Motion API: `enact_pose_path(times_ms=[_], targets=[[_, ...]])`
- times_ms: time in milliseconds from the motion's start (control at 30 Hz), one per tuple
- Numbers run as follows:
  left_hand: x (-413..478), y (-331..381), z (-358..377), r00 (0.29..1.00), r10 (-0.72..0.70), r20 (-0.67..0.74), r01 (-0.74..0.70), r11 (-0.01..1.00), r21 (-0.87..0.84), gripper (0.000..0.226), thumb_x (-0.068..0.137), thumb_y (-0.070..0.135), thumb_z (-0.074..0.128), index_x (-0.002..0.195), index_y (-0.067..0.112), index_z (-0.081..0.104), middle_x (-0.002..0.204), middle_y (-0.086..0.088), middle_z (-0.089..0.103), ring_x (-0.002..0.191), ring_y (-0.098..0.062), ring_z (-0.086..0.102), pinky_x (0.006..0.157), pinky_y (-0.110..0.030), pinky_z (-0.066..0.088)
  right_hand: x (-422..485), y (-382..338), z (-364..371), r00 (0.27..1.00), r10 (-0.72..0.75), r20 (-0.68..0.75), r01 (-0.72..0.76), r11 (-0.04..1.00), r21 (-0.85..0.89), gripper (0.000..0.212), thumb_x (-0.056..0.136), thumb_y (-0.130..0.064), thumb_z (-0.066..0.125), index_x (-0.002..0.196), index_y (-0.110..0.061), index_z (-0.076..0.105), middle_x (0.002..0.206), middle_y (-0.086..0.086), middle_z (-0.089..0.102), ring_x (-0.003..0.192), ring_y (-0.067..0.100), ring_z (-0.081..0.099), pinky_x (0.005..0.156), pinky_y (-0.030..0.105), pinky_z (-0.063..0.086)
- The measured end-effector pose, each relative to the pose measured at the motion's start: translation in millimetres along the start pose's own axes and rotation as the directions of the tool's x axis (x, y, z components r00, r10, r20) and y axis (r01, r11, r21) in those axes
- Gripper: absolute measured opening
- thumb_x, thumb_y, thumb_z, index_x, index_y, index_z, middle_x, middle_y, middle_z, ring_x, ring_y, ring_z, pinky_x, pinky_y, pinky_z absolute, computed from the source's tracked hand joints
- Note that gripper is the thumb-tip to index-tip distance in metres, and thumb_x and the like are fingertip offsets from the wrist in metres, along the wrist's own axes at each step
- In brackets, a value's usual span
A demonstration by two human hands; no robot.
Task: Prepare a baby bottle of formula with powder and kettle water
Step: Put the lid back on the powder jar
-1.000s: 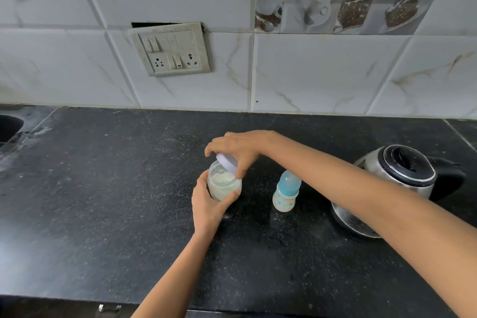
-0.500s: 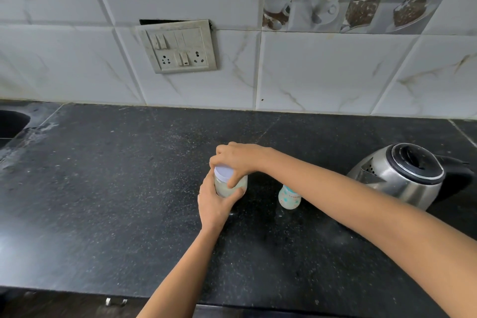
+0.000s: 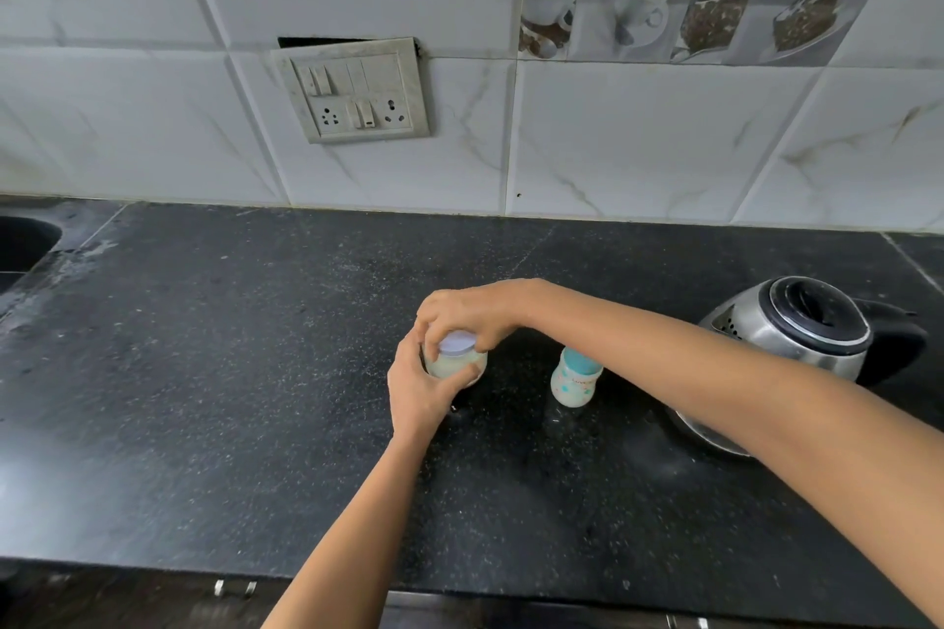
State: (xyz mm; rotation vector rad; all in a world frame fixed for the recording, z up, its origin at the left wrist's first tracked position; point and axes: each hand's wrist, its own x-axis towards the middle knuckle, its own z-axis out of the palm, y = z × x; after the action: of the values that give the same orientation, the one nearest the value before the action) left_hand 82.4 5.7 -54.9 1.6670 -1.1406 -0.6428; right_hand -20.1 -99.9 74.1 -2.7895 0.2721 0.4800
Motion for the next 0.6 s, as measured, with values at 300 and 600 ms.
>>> enact_pose_path(times_ms=[300,600], targets=[[-4.8,1.2,0.8,1.000,-0.010,0.007,0.010,1.000,-0.018,0.078,0.055,0.053,0.076,0.125,0.037,0.045,0.118,0.022,0.052,0.104,0.000,0.052,0.079,-0.018,0.041,16.1,-14.0,5.2,0.855,0.507,-0.107,-0.515,0.853,-0.082,0.062,0.083,-0.069,0.049,0.104,-0.011,0.059,0.097,0.008,0.057,0.080,0.026,0.055,0.060,0.032,0.038],[-2.6,-1.3,0.0,1.000,-0.027,-0.015,0.027,1.000,0.009,0.084,0.052,0.054,0.077,0.127,0.038,0.043,0.117,0.021,0.052,0.106,-0.003,0.051,0.087,-0.031,0.046,-15.5,-0.9,-31.6,0.952,0.297,0.077,-0.301,0.953,0.048,0.085,0.072,-0.028,0.079,0.145,-0.029,0.035,0.137,0.006,0.040,0.122,0.021,0.044,0.094,0.039,0.044]])
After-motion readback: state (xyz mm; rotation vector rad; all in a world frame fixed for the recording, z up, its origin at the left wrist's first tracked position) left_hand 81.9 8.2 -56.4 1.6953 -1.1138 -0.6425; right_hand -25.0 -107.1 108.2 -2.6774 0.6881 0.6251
